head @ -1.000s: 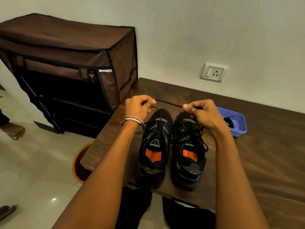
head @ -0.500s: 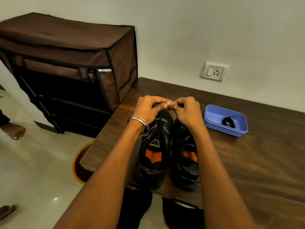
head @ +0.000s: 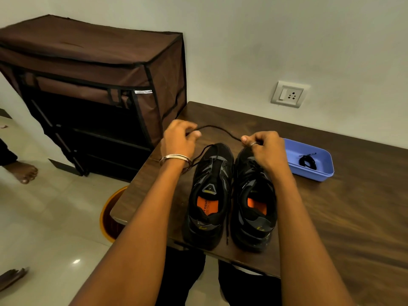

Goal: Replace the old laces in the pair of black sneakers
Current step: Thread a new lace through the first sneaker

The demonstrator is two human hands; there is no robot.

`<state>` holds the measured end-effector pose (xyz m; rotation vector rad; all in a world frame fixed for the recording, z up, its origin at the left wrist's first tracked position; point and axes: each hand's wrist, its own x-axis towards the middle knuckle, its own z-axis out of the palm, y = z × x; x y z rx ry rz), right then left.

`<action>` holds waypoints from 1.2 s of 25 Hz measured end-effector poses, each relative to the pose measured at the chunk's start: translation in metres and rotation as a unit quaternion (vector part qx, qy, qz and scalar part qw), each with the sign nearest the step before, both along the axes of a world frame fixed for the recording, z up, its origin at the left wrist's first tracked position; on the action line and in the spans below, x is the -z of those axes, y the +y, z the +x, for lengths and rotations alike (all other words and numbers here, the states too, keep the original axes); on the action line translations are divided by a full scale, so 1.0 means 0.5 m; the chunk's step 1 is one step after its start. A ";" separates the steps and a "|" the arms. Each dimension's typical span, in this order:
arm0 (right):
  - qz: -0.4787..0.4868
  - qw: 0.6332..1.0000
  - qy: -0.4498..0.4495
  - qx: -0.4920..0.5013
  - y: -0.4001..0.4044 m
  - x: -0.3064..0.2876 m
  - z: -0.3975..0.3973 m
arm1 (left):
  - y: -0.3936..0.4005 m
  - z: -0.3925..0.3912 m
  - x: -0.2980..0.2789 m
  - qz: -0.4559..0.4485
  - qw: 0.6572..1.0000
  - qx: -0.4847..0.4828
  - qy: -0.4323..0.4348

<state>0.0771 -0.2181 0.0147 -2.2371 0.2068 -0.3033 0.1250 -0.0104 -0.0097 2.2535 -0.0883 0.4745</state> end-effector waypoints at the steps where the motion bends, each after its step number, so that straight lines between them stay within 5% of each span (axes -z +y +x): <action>1: -0.012 1.000 0.003 -0.017 0.019 -0.001 0.004 | -0.010 0.000 -0.004 -0.002 0.995 0.093 -0.025; 3: -0.048 0.998 0.005 -0.049 0.051 0.002 0.014 | -0.037 -0.012 -0.014 -0.002 0.970 0.243 -0.008; 5: -0.077 0.995 0.008 -0.056 0.062 0.003 0.020 | -0.053 -0.023 -0.014 -0.013 0.959 0.282 0.035; 9: -0.010 0.998 0.038 -0.044 0.020 0.000 0.004 | -0.021 0.001 0.005 -0.059 0.996 0.037 0.052; 12: 0.011 0.999 0.035 -0.015 -0.015 0.005 -0.004 | 0.020 -0.001 0.004 -0.110 0.971 -0.189 0.092; 14: 0.004 1.000 0.029 0.007 -0.012 0.004 -0.003 | 0.023 -0.013 -0.002 -0.061 0.967 -0.214 0.121; 17: -0.005 1.000 0.005 -0.011 0.024 -0.001 0.008 | 0.000 -0.017 -0.015 -0.002 0.999 0.031 0.025; 20: -0.048 0.998 -0.006 -0.044 0.059 0.001 0.017 | -0.035 -0.018 -0.023 0.015 0.964 0.262 0.039; 23: -0.024 0.997 0.017 -0.069 0.042 -0.009 0.007 | -0.035 -0.014 -0.010 0.003 0.987 0.155 0.032; 27: 0.024 0.999 0.017 -0.040 -0.025 -0.003 -0.013 | 0.032 0.001 0.013 -0.122 0.975 -0.161 0.089; 30: 0.041 0.999 0.016 -0.002 -0.038 0.009 -0.011 | 0.051 0.001 0.021 -0.106 0.967 -0.190 0.131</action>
